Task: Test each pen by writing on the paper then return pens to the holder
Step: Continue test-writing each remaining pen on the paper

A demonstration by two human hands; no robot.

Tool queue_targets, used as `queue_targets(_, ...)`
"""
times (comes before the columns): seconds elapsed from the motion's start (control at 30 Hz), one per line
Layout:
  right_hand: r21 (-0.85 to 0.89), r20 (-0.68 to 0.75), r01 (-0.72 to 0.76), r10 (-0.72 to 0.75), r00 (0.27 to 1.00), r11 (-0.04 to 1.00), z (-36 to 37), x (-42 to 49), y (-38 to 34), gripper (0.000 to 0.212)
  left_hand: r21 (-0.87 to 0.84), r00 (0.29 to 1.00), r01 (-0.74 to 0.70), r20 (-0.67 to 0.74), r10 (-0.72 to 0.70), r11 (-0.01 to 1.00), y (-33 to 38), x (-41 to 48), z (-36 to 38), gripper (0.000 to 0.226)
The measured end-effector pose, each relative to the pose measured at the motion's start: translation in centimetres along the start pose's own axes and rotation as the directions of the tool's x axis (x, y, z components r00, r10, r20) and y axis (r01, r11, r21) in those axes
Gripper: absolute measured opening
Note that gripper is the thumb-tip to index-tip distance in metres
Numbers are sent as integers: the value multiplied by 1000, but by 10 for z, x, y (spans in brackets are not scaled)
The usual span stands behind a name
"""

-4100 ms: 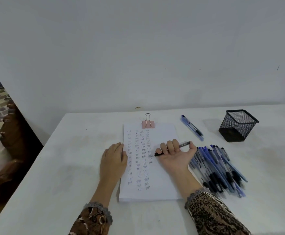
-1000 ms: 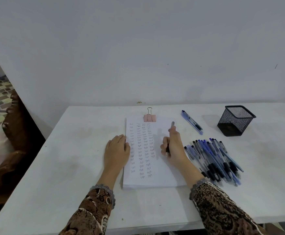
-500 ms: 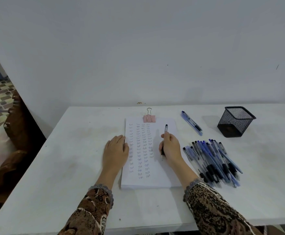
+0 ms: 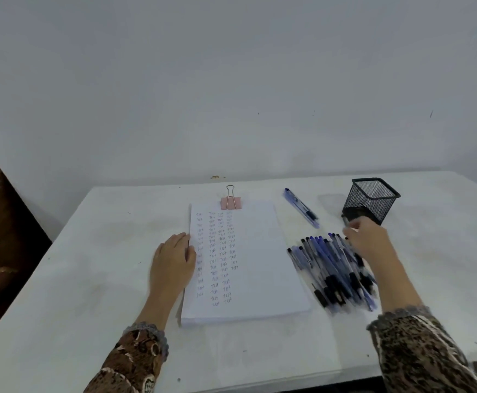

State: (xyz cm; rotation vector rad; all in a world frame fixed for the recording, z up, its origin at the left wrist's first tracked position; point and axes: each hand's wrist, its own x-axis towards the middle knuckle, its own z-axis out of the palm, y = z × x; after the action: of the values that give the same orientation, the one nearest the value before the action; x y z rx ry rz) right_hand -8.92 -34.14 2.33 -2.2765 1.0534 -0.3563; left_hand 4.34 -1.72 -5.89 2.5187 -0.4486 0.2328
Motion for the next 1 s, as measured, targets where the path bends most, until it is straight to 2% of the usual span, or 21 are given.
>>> queue_targets(0.13, -233, 100, -89, 115, 988, 968, -7, 17, 33, 29, 3, 1000, -9, -7, 9, 1000, 0, 1, 1, 39)
queue_targets(0.23, -229, 171, -138, 179, 969, 964, -3, 25, 48, 29, 2, 1000, -5, -5, 5, 1000, 0, 1, 1, 39)
queue_targets(0.4, -287, 169, -122, 176, 970, 950, -1, 29, 49, 33, -1, 1000, -7, -8, 7, 1000, 1, 1, 1, 39)
queue_targets(0.53, -375, 139, -112, 175, 975, 920, -1, 28, 35, 25, 4, 1000, -6, -12, 6, 1000, 2, 1, 1, 39)
queue_targets(0.67, -379, 56, -81, 111, 992, 922, 4, 23, 3, 12, -2, 1000, -7, -3, 7, 1000, 1, 1, 0, 40)
queue_targets(0.73, -362, 50, -9, 29, 998, 932, 14, 29, -15, 18, 0, 1000, -4, 1, 4, 1000, 1, 2, 0, 40)
queue_targets(0.87, -304, 141, 254, -221, 965, 918, 45, 43, -40, 31, 0, 1000, 6, 6, -6, 1000, 1, 1, 0, 41)
queue_targets(1.0, -356, 229, 360, -293, 928, 863, 65, 53, -41, 33, -12, 1000, 11, 0, -11, 1000, 1, 1, 0, 41)
